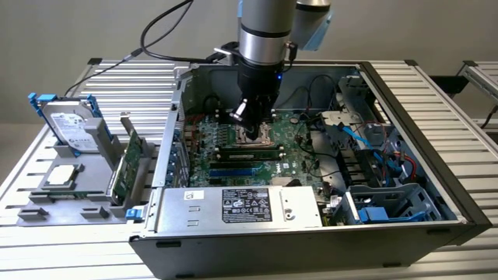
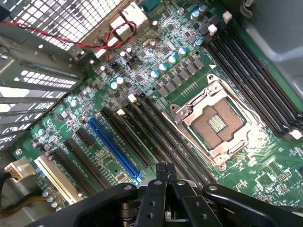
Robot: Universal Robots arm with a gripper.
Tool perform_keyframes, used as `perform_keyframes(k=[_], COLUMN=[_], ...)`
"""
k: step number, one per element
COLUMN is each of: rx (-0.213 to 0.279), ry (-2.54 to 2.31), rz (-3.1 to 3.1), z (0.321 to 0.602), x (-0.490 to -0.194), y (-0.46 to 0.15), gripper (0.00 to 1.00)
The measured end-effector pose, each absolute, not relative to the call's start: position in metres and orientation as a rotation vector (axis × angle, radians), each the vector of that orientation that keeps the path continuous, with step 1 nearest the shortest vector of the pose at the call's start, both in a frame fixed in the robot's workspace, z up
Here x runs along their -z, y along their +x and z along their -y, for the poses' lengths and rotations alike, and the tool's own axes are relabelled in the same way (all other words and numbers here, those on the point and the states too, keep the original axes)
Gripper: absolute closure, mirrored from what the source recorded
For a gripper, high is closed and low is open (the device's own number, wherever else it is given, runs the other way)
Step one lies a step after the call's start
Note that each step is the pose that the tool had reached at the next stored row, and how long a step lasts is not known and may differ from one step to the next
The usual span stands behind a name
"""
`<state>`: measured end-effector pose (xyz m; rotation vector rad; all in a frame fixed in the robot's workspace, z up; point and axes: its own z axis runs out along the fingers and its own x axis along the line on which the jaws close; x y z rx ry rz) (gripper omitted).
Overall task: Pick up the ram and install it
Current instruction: 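Press down the ram until it locks into place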
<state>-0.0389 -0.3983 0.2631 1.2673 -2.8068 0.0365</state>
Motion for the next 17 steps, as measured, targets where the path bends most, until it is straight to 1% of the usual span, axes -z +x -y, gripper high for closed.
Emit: perform_keyframes(k=[17], rx=[-0.046], ry=[0.982], rz=[2.947], z=[0.3978], x=[-0.2661], y=[-0.0389], gripper=[0.89])
